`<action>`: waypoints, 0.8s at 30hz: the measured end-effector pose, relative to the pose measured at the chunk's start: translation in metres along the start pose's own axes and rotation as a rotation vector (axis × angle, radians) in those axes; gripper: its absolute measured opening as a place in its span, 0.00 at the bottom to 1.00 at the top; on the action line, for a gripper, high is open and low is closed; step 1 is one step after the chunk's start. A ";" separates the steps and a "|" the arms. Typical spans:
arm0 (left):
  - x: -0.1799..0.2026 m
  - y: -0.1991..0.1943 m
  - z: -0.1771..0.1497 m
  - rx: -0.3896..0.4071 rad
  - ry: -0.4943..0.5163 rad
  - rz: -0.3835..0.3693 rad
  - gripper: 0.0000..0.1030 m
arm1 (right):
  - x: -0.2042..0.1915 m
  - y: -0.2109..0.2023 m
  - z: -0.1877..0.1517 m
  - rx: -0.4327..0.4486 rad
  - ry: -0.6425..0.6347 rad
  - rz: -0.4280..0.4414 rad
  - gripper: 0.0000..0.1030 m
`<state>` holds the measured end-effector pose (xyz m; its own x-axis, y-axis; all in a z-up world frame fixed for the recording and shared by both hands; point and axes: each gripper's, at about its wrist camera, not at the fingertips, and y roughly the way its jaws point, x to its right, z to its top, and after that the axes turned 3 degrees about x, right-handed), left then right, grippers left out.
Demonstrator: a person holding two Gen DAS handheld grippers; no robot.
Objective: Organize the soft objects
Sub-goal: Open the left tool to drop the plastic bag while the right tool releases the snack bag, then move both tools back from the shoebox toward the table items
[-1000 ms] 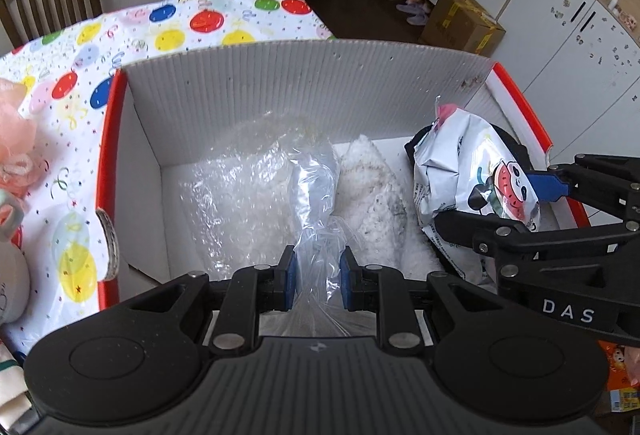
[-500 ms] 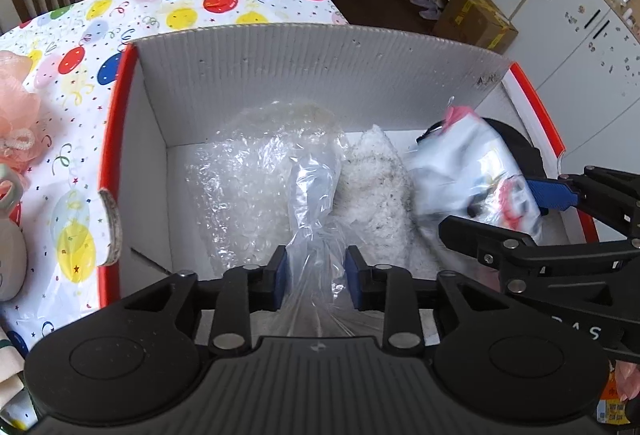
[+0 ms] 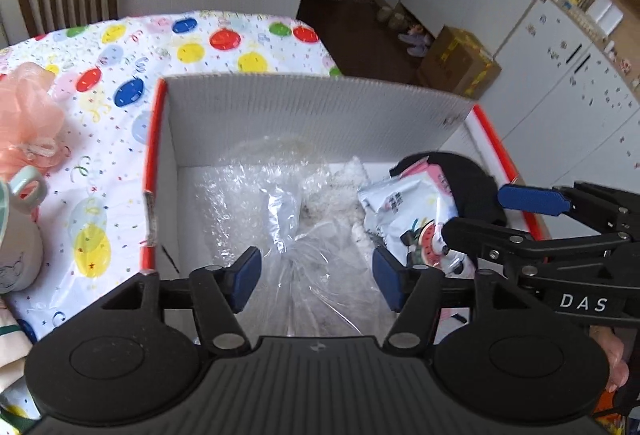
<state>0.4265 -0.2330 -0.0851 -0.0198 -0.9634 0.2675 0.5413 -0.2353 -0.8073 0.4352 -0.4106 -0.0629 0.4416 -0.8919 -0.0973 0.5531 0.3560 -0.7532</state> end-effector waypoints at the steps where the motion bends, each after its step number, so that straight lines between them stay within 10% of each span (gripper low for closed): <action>1: -0.001 -0.005 0.000 0.011 -0.007 -0.001 0.66 | 0.001 -0.004 0.001 0.006 0.004 0.005 0.73; 24: -0.036 -0.149 -0.004 0.236 -0.214 -0.113 0.74 | -0.043 -0.074 0.005 0.159 -0.045 0.140 0.91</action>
<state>0.3433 -0.1641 0.0231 0.0727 -0.8779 0.4732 0.7256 -0.2790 -0.6290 0.3785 -0.3973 -0.0002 0.5515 -0.8183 -0.1620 0.5866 0.5185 -0.6221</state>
